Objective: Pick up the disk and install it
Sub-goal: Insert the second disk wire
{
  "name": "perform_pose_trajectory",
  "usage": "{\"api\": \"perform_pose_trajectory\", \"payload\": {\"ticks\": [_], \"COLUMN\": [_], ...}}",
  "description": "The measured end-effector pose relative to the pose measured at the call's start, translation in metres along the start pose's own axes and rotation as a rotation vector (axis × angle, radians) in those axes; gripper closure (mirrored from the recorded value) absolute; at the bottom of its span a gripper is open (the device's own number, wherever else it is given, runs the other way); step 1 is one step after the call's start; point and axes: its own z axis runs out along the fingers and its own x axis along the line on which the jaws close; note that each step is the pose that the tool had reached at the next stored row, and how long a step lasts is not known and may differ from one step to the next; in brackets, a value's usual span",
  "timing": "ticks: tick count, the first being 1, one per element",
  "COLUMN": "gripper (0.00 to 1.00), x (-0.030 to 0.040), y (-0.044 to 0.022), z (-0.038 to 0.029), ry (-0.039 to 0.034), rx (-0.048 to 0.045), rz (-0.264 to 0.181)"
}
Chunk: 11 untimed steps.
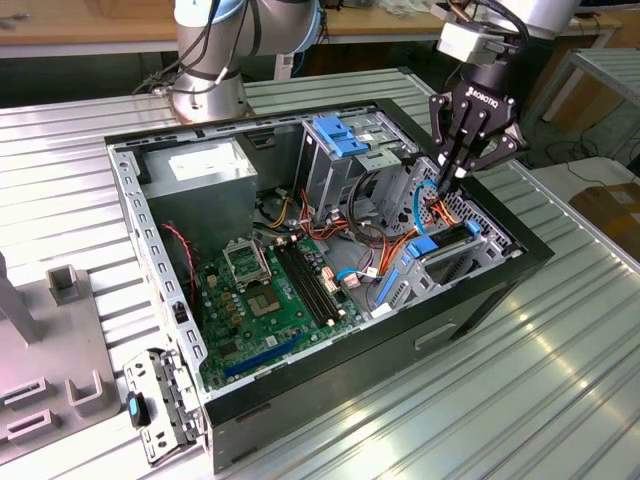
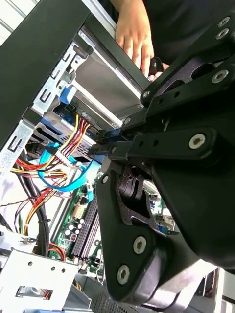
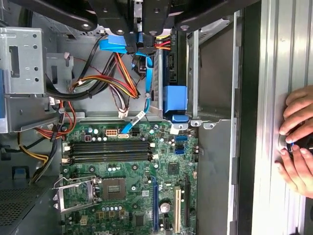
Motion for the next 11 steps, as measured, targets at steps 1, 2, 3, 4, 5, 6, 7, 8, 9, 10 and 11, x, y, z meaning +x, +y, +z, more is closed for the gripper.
{"api": "perform_pose_trajectory", "payload": {"ticks": [1,2,3,4,5,6,7,8,9,10,11], "gripper": [0.84,0.84,0.84,0.84,0.84,0.84,0.84,0.84,0.84,0.84,0.84], "x": [0.0031,0.0067,0.0118,0.015,0.0177,0.0217,0.0251,0.0306,0.0375,0.0402,0.0422], "y": [-0.0002,-0.0002,-0.0003,-0.0002,-0.0001,0.0001,0.0001,0.0001,0.0001,0.0002,0.0005], "z": [0.001,0.002,0.0036,0.0047,0.0056,0.0067,0.0077,0.0093,0.0118,0.0129,0.0136], "ry": [-0.0091,-0.0202,-0.0383,-0.047,-0.0515,-0.0544,-0.0558,-0.0575,-0.0632,-0.0764,-0.0933], "rx": [0.0008,0.0011,0.001,0.001,0.001,0.001,0.0009,0.0009,0.0011,0.0017,0.0025], "rz": [-0.002,-0.003,-0.006,-0.007,-0.007,-0.008,-0.008,-0.008,-0.01,-0.012,-0.016]}}
